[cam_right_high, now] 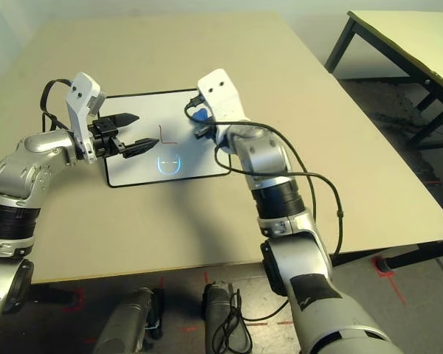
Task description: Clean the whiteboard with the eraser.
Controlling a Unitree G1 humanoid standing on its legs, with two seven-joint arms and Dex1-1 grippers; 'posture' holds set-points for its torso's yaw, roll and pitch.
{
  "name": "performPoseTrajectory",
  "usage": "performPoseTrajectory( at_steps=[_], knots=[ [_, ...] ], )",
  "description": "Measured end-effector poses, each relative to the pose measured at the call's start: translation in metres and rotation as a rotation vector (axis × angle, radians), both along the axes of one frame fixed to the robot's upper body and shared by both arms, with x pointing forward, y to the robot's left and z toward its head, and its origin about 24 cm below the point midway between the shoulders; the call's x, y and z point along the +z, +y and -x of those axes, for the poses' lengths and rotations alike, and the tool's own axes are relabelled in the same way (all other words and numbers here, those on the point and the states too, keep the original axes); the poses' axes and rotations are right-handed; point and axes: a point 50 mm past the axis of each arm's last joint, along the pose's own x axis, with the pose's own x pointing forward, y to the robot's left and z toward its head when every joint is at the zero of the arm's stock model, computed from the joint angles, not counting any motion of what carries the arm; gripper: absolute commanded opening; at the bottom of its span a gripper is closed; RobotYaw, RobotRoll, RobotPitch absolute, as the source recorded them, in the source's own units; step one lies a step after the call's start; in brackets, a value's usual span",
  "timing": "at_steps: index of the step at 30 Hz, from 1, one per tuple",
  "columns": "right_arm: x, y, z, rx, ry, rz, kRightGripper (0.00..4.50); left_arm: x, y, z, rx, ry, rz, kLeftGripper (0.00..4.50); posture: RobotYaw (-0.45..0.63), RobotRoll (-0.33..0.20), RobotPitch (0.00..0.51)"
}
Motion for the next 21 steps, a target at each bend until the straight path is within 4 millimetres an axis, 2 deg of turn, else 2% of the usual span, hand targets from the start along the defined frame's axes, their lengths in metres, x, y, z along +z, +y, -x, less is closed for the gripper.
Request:
performPoseTrajectory(
  at_steps=[5, 9, 12, 16, 21],
  knots=[
    [-0.022, 0.008, 0.020, 0.052, 0.078, 0.031, 0.57, -0.001, 0.000, 0.000, 0.000, 0.002, 0.000, 4.50, 0.02, 0.000, 0.182],
    [-0.027, 0.010, 0.022, 0.061, 0.109, 0.037, 0.57, -0.001, 0.000, 0.000, 0.001, 0.003, 0.000, 4.50, 0.02, 0.000, 0.182],
    [-0.019, 0.012, 0.013, 0.062, 0.096, 0.036, 0.57, -0.001, 0.000, 0.000, 0.000, 0.003, 0.000, 4.50, 0.02, 0.000, 0.184],
    [0.006, 0.006, -0.006, 0.007, 0.012, 0.012, 0.57, -0.001, 0.000, 0.000, -0.001, 0.003, 0.000, 4.50, 0.02, 0.000, 0.184],
    [0.028, 0.004, -0.018, -0.013, -0.079, -0.025, 0.57, -0.001, 0.000, 0.000, -0.001, 0.003, 0.000, 4.50, 0.03, 0.000, 0.180]
  ],
)
